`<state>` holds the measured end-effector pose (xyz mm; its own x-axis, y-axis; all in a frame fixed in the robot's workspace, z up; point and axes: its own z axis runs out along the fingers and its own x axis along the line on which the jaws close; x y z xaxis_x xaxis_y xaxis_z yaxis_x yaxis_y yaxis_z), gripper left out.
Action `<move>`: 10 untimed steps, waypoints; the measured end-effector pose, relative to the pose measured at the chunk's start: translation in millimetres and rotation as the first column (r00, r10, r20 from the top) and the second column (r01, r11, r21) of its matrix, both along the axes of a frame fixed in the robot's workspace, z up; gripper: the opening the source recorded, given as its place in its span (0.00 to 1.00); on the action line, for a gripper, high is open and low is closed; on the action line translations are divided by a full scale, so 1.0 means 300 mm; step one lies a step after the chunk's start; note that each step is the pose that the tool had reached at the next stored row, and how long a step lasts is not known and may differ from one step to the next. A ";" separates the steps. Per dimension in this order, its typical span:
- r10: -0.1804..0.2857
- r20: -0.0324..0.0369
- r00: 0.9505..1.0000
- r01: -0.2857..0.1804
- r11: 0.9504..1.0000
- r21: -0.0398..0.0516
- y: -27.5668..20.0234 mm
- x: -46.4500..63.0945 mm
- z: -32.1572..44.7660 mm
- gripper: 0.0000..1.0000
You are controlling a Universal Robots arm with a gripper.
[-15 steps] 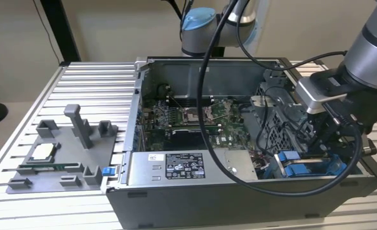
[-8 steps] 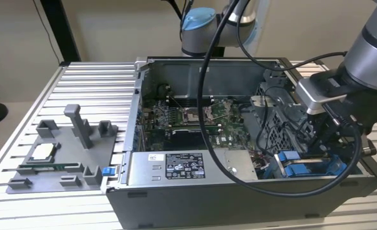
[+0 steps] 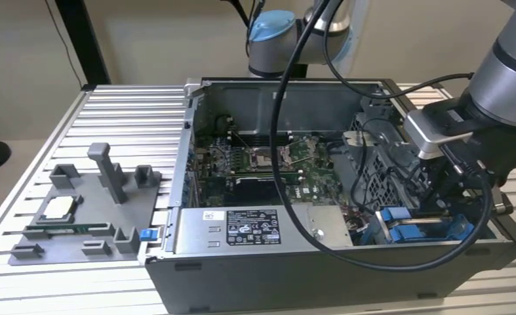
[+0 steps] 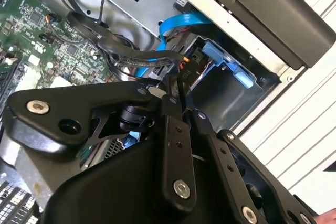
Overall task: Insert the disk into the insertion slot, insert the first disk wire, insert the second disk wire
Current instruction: 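Insert the second disk wire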
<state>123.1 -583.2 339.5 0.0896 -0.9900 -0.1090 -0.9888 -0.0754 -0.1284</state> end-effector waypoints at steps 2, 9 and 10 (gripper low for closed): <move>0.000 0.000 1.000 0.000 1.000 0.001 0.000 0.000 -0.003 0.00; 0.000 0.000 1.000 0.000 1.000 0.008 -0.011 0.000 -0.016 0.00; 0.000 0.000 1.000 0.000 1.000 0.009 -0.010 0.000 -0.017 0.00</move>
<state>123.2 -586.2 334.4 0.0896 -0.9890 -0.1176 -0.9889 -0.0742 -0.1287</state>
